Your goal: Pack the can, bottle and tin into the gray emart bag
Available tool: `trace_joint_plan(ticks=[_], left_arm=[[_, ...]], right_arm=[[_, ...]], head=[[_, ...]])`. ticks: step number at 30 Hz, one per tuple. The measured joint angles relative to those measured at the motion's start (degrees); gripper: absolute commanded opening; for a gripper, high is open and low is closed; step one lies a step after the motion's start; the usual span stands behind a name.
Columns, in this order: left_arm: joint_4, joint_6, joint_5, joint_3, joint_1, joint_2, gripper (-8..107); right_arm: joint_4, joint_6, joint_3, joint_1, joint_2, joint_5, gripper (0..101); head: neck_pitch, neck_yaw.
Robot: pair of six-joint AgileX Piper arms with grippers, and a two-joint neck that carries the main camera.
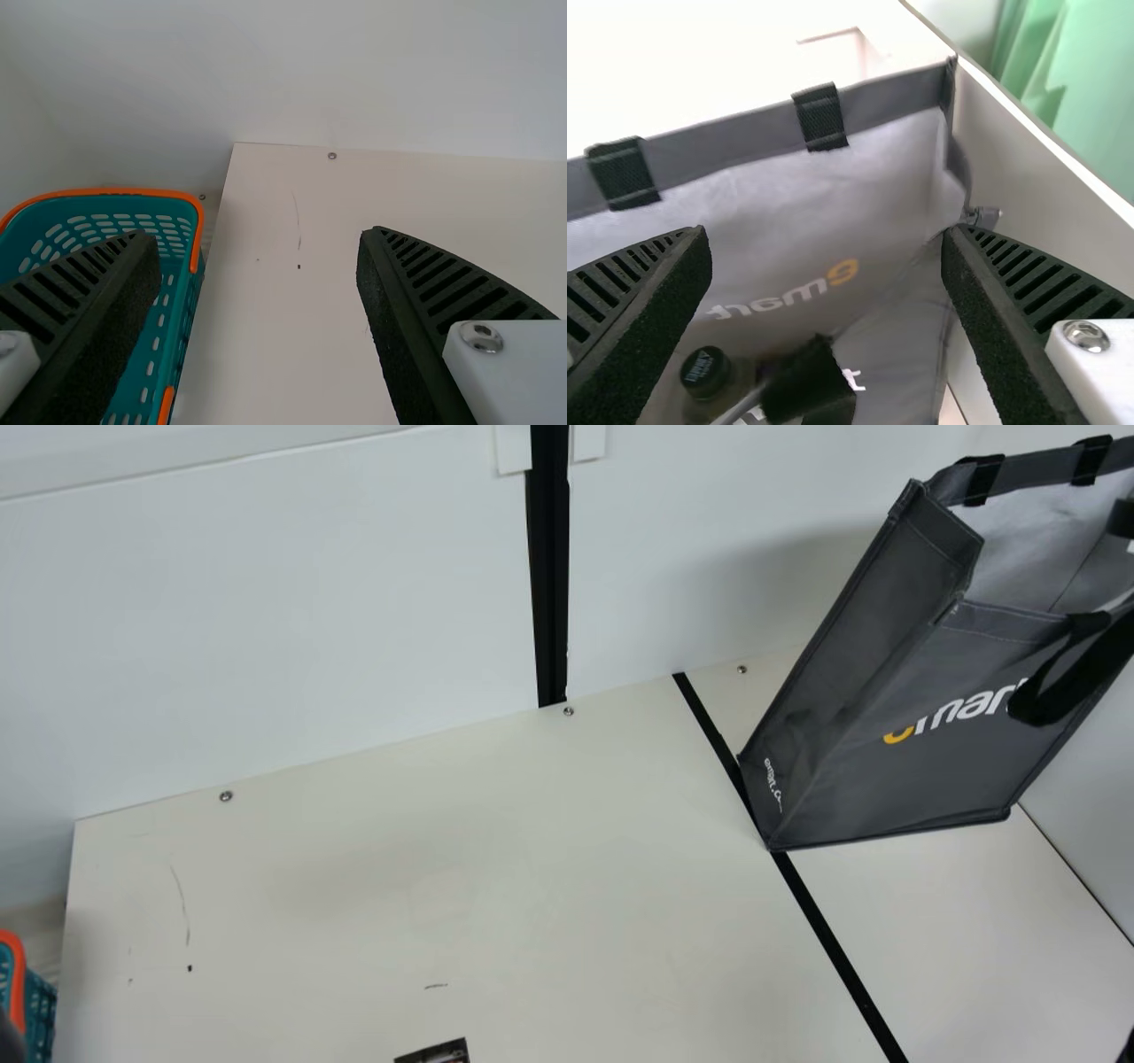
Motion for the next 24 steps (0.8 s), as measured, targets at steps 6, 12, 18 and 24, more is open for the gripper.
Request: trace_joint_plan(ticks=[6,12,18,24], left_arm=[[0.0,0.0,0.0,0.0,0.0,0.0,90],[0.0,0.0,0.0,0.0,0.0,0.0,90],[0.0,0.0,0.0,0.0,0.0,0.0,90],[0.0,0.0,0.0,0.0,0.0,0.0,90]], right_arm=[[2.6,-1.2,-0.2,0.9,-2.0,-0.1,91],[4.1,-1.8,0.2,2.9,-4.0,-0.1,91],[4.3,-2.5,1.6,5.8,-5.9,-0.1,91],[4.2,-2.7,3.1,9.6,-7.7,-0.1,91]], head=[[0.0,0.1],[0.0,0.1],[0.0,0.0],[0.0,0.1]])
